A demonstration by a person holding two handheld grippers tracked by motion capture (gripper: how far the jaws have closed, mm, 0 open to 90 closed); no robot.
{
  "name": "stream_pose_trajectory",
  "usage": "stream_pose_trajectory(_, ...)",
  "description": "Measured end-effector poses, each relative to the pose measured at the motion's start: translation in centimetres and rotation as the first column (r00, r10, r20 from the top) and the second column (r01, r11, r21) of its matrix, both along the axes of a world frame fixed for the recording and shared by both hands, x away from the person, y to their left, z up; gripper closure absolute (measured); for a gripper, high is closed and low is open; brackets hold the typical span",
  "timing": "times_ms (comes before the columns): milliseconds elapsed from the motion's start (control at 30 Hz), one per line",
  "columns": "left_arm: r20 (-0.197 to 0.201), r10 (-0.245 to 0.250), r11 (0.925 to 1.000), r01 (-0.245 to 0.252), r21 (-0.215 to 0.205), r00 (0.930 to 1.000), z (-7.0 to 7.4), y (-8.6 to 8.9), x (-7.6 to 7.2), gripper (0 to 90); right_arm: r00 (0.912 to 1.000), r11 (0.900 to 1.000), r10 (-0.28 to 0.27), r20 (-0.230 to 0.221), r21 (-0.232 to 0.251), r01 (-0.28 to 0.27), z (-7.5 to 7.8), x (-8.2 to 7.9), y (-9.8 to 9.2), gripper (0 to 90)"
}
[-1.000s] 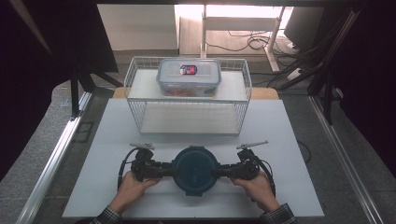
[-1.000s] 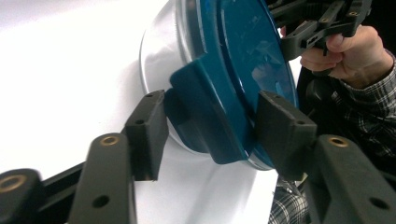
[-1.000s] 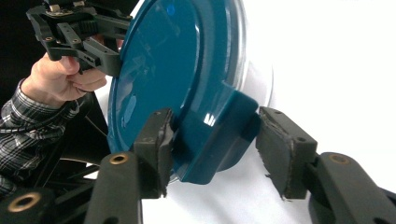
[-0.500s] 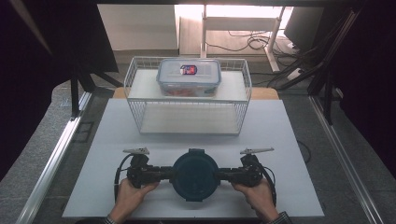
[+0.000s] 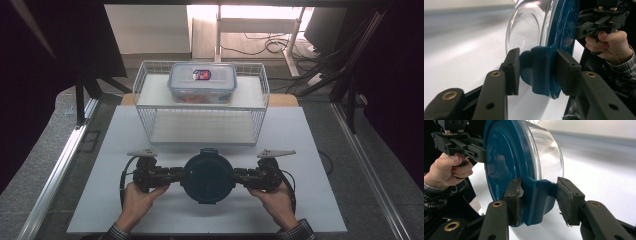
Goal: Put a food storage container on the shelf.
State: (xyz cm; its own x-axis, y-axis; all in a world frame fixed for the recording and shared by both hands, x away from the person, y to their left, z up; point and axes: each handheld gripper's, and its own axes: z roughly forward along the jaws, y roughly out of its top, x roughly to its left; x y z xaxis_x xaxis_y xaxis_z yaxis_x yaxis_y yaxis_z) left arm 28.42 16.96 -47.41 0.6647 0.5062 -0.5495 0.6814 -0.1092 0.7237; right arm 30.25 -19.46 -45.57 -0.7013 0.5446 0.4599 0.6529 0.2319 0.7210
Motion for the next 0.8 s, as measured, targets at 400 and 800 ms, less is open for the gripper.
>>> stream_pose_trajectory(400,0.068,0.025,0.9996,-0.026,0.012,0.9974,3.8,0.5,1.1,57.5,0.9968,1.000,0.000,0.080,-0.005,0.000,4.0,1.8,0.8,56.0)
stream_pose_trajectory(800,0.130,0.040,0.9988,-0.043,0.022,0.9907,8.3,1.0,2.7,57.4,0.9900,1.000,0.009,0.141,0.009,-0.011,8.2,3.6,1.5,56.0)
